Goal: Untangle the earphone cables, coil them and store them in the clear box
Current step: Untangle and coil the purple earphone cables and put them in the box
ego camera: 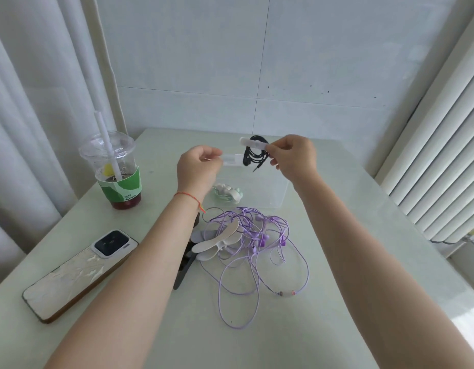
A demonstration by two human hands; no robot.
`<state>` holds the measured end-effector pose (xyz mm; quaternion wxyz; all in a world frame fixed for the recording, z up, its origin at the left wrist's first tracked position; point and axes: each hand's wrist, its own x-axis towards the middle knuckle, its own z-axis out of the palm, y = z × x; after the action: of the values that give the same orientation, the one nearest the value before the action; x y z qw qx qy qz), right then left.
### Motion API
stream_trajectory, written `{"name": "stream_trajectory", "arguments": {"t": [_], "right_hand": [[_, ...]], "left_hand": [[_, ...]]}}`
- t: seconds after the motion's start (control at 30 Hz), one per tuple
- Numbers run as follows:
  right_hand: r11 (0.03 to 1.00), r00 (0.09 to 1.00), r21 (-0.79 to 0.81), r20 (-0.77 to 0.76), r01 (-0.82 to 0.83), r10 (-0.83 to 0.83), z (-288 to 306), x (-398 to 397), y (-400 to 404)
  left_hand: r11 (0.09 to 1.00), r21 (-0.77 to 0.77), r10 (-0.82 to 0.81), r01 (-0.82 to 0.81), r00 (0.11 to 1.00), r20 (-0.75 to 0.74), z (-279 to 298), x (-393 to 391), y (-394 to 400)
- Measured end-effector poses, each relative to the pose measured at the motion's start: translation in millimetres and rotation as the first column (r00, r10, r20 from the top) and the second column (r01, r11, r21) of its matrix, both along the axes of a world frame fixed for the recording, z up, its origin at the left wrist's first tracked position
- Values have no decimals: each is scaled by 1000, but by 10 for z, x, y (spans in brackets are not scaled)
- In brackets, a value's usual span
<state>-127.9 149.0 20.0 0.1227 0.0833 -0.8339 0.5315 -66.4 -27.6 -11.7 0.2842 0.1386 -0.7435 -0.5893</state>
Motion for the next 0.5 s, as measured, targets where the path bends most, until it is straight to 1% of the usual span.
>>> {"name": "stream_trajectory", "arguments": {"t": [0.07, 0.13, 0.23, 0.3, 0.37, 0.5], "right_hand": [[994, 999, 103, -11, 44, -43, -47, -150, -15], [957, 999, 289, 27, 24, -33, -94, -268, -42], [849, 984, 527, 168, -43, -55, -178, -387, -119], [769, 974, 638, 195, -40, -111, -238, -445, -164], [701, 974, 713, 171, -18, -148, -270, -455, -171], [663, 978, 748, 127, 16, -166, -240, -413, -154]], "left_hand": [[995, -96, -3, 7, 999, 41, -59, -5, -5], [988, -151, -16, 29, 996, 82, -110, -8, -1], [984, -177, -11, 28, 996, 92, -146, -15, -3], [984, -180, -5, 20, 996, 88, -147, -13, -12], [982, -187, -6, 22, 996, 88, -150, -5, -13], [979, -200, -17, 38, 994, 105, -156, 37, -20]]}}
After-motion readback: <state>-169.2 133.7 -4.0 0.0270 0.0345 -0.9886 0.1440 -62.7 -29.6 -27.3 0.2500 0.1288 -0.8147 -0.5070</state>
